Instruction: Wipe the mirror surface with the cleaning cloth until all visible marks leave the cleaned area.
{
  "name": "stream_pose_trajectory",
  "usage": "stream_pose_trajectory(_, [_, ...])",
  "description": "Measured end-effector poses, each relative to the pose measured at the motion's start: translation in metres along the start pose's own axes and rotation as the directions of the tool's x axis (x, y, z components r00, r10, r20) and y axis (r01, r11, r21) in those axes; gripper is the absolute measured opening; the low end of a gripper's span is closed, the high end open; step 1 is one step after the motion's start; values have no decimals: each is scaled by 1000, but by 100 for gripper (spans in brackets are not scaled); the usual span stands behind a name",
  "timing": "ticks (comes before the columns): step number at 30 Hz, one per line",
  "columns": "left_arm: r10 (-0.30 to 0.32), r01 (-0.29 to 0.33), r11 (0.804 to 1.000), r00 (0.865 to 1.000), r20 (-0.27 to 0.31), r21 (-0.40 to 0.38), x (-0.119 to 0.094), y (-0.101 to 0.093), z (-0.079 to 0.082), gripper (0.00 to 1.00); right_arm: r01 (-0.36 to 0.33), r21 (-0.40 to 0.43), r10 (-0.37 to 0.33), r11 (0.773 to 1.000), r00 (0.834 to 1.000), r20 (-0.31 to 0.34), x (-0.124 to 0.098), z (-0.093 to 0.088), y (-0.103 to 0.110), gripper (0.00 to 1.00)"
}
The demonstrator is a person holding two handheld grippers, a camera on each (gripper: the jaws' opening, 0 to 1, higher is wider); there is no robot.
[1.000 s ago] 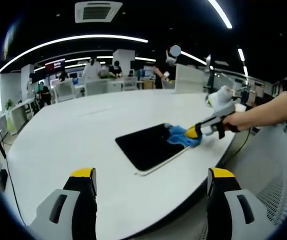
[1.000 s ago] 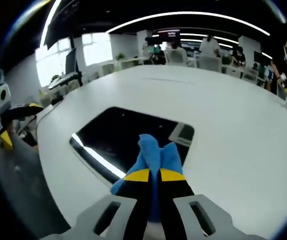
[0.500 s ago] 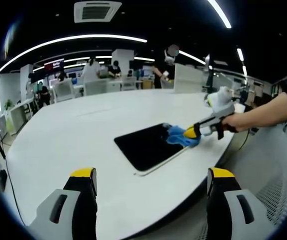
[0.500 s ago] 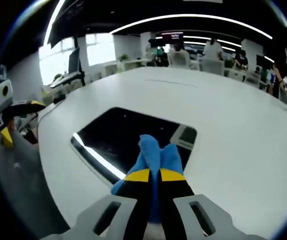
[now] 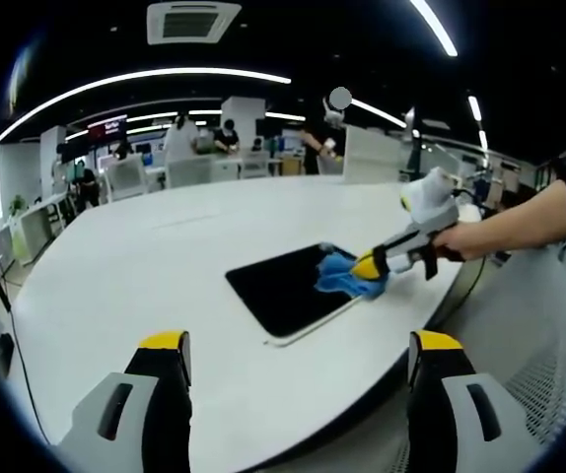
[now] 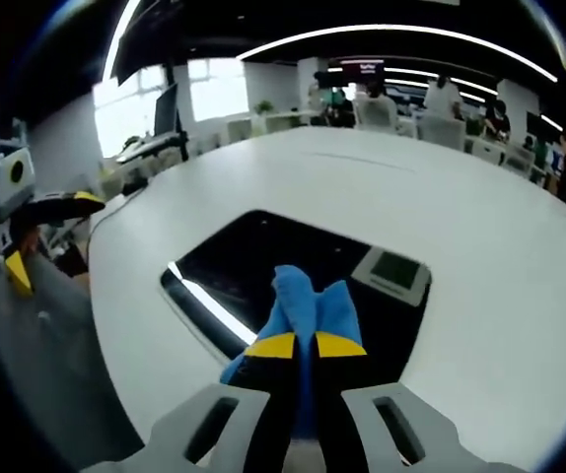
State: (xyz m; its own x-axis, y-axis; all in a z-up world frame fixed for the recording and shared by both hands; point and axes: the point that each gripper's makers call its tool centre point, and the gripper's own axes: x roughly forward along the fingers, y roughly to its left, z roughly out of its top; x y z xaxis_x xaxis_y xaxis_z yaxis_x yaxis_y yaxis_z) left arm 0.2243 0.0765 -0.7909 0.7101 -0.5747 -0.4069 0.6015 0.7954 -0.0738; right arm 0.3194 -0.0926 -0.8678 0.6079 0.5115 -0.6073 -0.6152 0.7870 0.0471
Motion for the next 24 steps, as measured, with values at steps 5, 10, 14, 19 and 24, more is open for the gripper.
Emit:
stream_pose_trajectory(5, [-1,1,1000,1000,-3,-2,0,0,0,90,-9,21,9,1000,1000,7,4,3,7,0])
stream_pose_trajectory(10, [1,-1,1000,1000,-4,-2,0,0,-1,90,-34,22,34,999,999,13,10,7,19,0])
stream_pose_trajectory(14, [3,-3,1000,1000,-5,-2,0,0,-1,89,-55,8,55,998,998,16,17,11,33,0])
stream_pose_trajectory(19, [6,-6,1000,1000,-2,-3,0,1,-1,89,-76,-6,76,997,997,13,23,16,45,0])
stream_pose_trajectory(24, [9,-9,1000,1000,-2,-2,-1,1,-1,89,-88,-6,88,996,996,18,29,20,55,0])
